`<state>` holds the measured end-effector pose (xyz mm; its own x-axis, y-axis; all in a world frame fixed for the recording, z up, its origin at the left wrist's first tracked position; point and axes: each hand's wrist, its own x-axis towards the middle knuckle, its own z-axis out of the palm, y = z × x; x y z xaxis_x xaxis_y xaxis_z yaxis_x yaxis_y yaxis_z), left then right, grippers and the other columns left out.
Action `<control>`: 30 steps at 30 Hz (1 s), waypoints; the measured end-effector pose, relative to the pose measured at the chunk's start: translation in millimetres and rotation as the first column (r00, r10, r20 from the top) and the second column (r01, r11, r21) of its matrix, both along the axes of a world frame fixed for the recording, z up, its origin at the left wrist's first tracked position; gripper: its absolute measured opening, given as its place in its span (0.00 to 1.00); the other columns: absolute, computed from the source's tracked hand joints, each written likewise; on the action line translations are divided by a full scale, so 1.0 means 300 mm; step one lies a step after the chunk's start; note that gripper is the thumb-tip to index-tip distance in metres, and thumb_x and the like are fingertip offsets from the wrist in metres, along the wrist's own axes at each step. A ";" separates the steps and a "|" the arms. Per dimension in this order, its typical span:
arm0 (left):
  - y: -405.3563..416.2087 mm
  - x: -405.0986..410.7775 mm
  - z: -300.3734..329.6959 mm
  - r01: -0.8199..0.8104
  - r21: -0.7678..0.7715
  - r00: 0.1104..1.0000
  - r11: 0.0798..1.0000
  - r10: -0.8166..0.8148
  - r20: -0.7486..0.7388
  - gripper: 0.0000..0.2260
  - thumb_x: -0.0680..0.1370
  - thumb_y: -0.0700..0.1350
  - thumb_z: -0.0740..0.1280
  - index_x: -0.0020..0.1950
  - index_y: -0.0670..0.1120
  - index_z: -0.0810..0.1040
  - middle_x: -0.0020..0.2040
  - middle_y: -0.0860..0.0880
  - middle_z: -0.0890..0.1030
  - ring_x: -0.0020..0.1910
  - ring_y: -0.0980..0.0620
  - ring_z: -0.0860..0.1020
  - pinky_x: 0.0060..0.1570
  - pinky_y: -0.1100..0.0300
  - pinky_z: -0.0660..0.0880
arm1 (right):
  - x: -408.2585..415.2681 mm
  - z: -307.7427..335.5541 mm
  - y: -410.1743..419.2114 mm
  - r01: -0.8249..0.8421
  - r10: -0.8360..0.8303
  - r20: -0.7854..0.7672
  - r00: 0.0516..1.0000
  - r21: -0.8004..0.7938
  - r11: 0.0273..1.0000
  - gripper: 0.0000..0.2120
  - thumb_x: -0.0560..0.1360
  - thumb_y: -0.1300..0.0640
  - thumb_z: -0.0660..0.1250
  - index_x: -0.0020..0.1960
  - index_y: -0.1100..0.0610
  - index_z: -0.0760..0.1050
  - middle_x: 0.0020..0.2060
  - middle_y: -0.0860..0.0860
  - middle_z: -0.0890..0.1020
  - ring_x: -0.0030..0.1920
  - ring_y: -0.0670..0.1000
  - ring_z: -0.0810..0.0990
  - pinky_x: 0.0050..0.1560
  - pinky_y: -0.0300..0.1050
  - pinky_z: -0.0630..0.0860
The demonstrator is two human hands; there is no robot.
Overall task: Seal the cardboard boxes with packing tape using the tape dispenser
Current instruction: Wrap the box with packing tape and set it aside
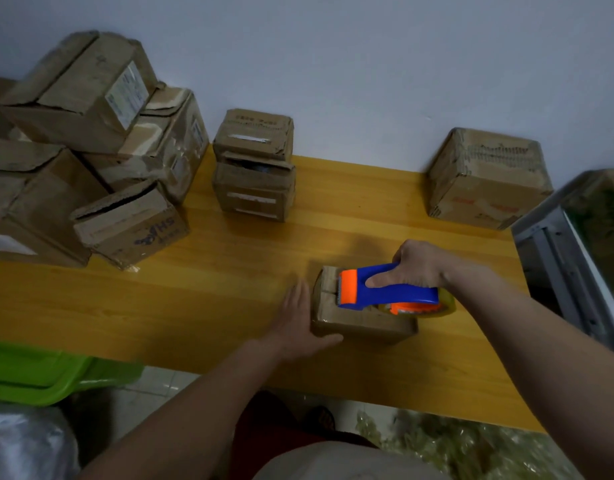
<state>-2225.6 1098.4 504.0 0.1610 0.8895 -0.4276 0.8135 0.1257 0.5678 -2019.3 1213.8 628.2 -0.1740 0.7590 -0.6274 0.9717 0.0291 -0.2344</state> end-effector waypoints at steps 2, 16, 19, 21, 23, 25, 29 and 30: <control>0.064 -0.001 0.039 0.050 0.117 0.999 0.992 -0.048 -0.017 0.65 0.60 0.71 0.72 0.75 0.49 0.28 0.74 0.53 0.28 0.74 0.53 0.30 0.70 0.54 0.36 | -0.002 -0.004 -0.001 -0.006 0.006 -0.001 1.000 0.003 1.000 0.27 0.59 0.27 0.70 0.40 0.50 0.72 0.38 0.49 0.80 0.40 0.48 0.79 0.35 0.42 0.74; 0.169 0.065 0.037 0.305 0.201 0.945 0.931 -0.271 -0.182 0.59 0.62 0.68 0.74 0.77 0.53 0.36 0.77 0.54 0.49 0.76 0.50 0.46 0.69 0.54 0.36 | 0.058 0.052 -0.013 0.016 -0.020 -0.020 1.000 -0.174 0.985 0.26 0.62 0.33 0.73 0.46 0.54 0.76 0.40 0.50 0.82 0.40 0.49 0.81 0.37 0.41 0.76; 0.168 0.062 0.041 0.339 0.228 0.934 0.913 -0.298 -0.196 0.57 0.64 0.66 0.74 0.78 0.53 0.38 0.76 0.53 0.51 0.75 0.50 0.48 0.71 0.54 0.39 | 0.106 0.080 -0.016 0.030 -0.036 -0.026 0.999 -0.198 0.980 0.26 0.63 0.35 0.73 0.47 0.54 0.75 0.41 0.51 0.82 0.42 0.50 0.81 0.39 0.41 0.76; 0.175 0.049 0.050 0.369 0.262 0.923 0.892 -0.318 -0.216 0.56 0.64 0.65 0.75 0.78 0.52 0.39 0.75 0.53 0.52 0.74 0.50 0.48 0.71 0.54 0.40 | 0.121 0.088 -0.016 0.051 -0.063 -0.047 0.997 -0.225 0.973 0.25 0.63 0.36 0.73 0.47 0.54 0.76 0.40 0.51 0.83 0.41 0.50 0.82 0.38 0.41 0.76; 0.185 0.022 0.061 0.379 0.296 0.918 0.877 -0.315 -0.241 0.55 0.65 0.64 0.75 0.79 0.50 0.43 0.75 0.52 0.53 0.74 0.50 0.49 0.73 0.54 0.43 | 0.106 0.080 -0.018 0.064 -0.079 -0.059 0.995 -0.224 0.973 0.25 0.63 0.36 0.73 0.47 0.54 0.76 0.41 0.51 0.83 0.42 0.50 0.82 0.38 0.42 0.77; 0.188 -0.011 0.068 0.373 0.279 0.915 0.885 -0.301 -0.267 0.53 0.65 0.63 0.75 0.78 0.49 0.48 0.75 0.51 0.54 0.74 0.50 0.51 0.73 0.53 0.50 | 0.060 0.056 -0.019 0.041 -0.048 -0.031 0.998 -0.184 0.982 0.26 0.63 0.34 0.73 0.47 0.54 0.76 0.41 0.51 0.82 0.43 0.51 0.81 0.42 0.44 0.77; 0.200 -0.025 0.086 0.370 0.175 0.899 0.912 -0.303 -0.317 0.52 0.66 0.63 0.75 0.78 0.48 0.48 0.76 0.49 0.53 0.75 0.47 0.52 0.74 0.51 0.51 | -0.037 0.031 0.022 -0.032 0.044 0.101 0.994 -0.116 0.993 0.29 0.62 0.30 0.70 0.45 0.55 0.74 0.43 0.53 0.81 0.46 0.54 0.79 0.47 0.48 0.76; 0.207 -0.019 0.091 0.384 0.142 0.883 0.912 -0.318 -0.345 0.52 0.66 0.63 0.74 0.78 0.48 0.47 0.77 0.48 0.52 0.76 0.46 0.51 0.75 0.49 0.49 | -0.047 0.029 0.031 -0.024 0.039 0.110 0.993 -0.131 0.991 0.28 0.63 0.30 0.70 0.43 0.54 0.73 0.42 0.53 0.80 0.46 0.55 0.79 0.46 0.47 0.75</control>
<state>-2231.4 1160.6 531.2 0.3682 0.8709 -0.3255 0.9199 -0.2904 0.2636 -2033.5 1223.0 636.9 -0.1198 0.6657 -0.7365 0.9911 0.0366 -0.1281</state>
